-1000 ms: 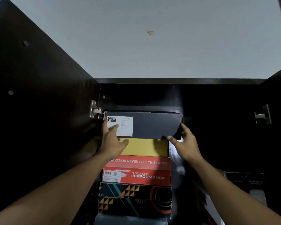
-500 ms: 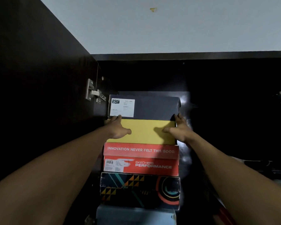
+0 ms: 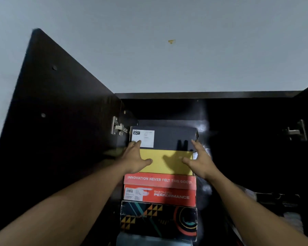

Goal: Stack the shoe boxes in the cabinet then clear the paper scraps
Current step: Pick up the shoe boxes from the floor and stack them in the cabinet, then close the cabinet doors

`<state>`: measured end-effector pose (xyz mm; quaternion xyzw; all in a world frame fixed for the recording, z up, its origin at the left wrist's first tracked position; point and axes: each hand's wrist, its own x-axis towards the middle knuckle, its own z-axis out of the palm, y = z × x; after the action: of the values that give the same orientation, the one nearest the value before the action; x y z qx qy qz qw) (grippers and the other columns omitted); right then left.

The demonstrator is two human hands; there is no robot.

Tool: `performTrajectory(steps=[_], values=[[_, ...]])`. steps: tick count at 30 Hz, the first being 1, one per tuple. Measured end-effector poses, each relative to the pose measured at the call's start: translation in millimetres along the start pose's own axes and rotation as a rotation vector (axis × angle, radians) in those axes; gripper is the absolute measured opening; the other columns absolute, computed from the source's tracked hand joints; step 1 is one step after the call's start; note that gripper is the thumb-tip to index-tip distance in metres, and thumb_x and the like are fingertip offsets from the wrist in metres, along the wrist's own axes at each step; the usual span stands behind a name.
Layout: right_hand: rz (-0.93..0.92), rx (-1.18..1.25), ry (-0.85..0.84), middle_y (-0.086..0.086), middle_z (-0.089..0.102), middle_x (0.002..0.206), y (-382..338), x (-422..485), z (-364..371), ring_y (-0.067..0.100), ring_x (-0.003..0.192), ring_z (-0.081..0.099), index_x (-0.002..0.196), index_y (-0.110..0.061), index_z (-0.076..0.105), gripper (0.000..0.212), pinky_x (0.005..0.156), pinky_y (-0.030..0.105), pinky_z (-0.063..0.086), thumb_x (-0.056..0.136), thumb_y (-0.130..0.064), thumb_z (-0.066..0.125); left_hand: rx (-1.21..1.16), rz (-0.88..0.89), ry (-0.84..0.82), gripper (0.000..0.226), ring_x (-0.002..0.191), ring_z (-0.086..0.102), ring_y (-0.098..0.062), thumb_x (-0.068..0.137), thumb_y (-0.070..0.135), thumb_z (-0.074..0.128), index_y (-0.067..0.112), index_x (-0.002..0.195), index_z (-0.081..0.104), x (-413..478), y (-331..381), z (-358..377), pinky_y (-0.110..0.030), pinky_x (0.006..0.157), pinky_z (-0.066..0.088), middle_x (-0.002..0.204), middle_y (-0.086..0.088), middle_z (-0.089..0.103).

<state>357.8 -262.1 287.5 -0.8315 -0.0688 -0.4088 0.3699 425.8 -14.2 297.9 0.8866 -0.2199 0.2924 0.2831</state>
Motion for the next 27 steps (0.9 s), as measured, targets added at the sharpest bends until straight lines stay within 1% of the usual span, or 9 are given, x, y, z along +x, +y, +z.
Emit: performTrajectory(steps=[4,7,11,13,15,16,20,23,27], values=[[-0.05,0.089,0.0,-0.005,0.018,0.166,-45.5,-56.6,-1.4,0.013,0.153,0.018,0.157,-0.023,0.028,0.086,0.123,0.029,0.018,0.087,-0.031,0.077,-0.001,0.11,0.092,0.096,0.148,0.03,-0.022,0.086,0.049,0.072,0.016,0.159,0.019,-61.3,30.3,-50.0,-0.033,0.118,0.03,0.163,-0.002,0.024],[-0.047,0.201,-0.024,-0.007,0.028,0.163,-81.6,-106.5,7.8,0.015,0.15,0.028,0.154,-0.027,0.033,0.079,0.122,0.042,0.028,0.087,-0.031,0.076,0.169,0.189,0.178,0.087,0.144,0.034,-0.018,0.086,0.058,0.065,0.026,0.156,0.025,-123.7,48.4,-99.7,-0.039,0.112,0.039,0.158,0.007,0.031],[-0.059,0.347,-0.153,-0.013,0.036,0.155,-130.1,-181.4,43.7,0.012,0.143,0.036,0.151,-0.033,0.037,0.073,0.114,0.043,0.041,0.088,-0.032,0.075,0.371,0.262,0.308,0.074,0.137,0.039,-0.017,0.086,0.066,0.054,0.03,0.149,0.037,-207.9,42.0,-161.3,-0.043,0.108,0.04,0.15,0.009,0.043],[-0.063,0.426,-0.233,-0.023,0.046,0.14,-154.5,-214.6,66.0,0.002,0.132,0.045,0.146,-0.035,0.041,0.068,0.104,0.027,0.049,0.088,-0.03,0.076,0.408,0.291,0.384,0.068,0.132,0.043,-0.017,0.086,0.066,0.05,0.03,0.143,0.047,-245.0,24.5,-182.5,-0.041,0.104,0.039,0.142,0.008,0.05],[-0.073,0.464,-0.292,-0.031,0.049,0.127,-174.0,-239.3,90.2,-0.014,0.119,0.048,0.139,-0.04,0.043,0.063,0.093,0.008,0.045,0.087,-0.029,0.077,0.431,0.294,0.447,0.064,0.127,0.046,-0.019,0.083,0.062,0.053,0.028,0.137,0.055,-274.8,0.7,-194.3,-0.041,0.1,0.041,0.136,0.005,0.054],[-0.087,0.457,-0.304,-0.028,0.051,0.131,-182.1,-248.9,102.5,-0.017,0.119,0.047,0.137,-0.04,0.045,0.062,0.096,0.008,0.043,0.085,-0.035,0.078,0.43,0.28,0.469,0.063,0.126,0.046,-0.02,0.082,0.059,0.056,0.026,0.135,0.057,-286.3,-11.6,-197.6,-0.042,0.098,0.042,0.135,0.003,0.054],[-0.114,0.445,-0.319,-0.014,0.046,0.15,-208.6,-271.1,138.6,0.003,0.137,0.045,0.146,-0.037,0.044,0.087,0.115,0.037,0.041,0.07,-0.068,0.075,0.338,0.184,0.451,0.074,0.131,0.04,-0.021,0.084,0.044,0.071,0.02,0.148,0.043,-306.6,-55.5,-198.7,-0.043,0.104,0.044,0.145,-0.002,0.042],[-0.169,0.401,-0.297,-0.016,0.045,0.15,-219.6,-273.1,150.5,0.002,0.138,0.043,0.144,-0.038,0.046,0.081,0.116,0.038,0.04,0.073,-0.061,0.078,0.241,0.168,0.356,0.077,0.132,0.044,-0.019,0.095,0.037,0.063,0.019,0.159,0.022,-306.2,-73.0,-194.4,-0.04,0.111,0.041,0.149,0.0,0.044],[-0.235,0.351,-0.267,-0.019,0.045,0.148,-218.6,-272.4,156.9,-0.003,0.137,0.04,0.144,-0.032,0.049,0.071,0.117,0.034,0.039,0.081,-0.039,0.081,0.133,0.186,0.293,0.071,0.122,0.053,-0.012,0.1,0.031,0.059,0.022,0.159,0.021,-303.2,-77.6,-187.5,-0.031,0.104,0.044,0.133,0.001,0.058]])
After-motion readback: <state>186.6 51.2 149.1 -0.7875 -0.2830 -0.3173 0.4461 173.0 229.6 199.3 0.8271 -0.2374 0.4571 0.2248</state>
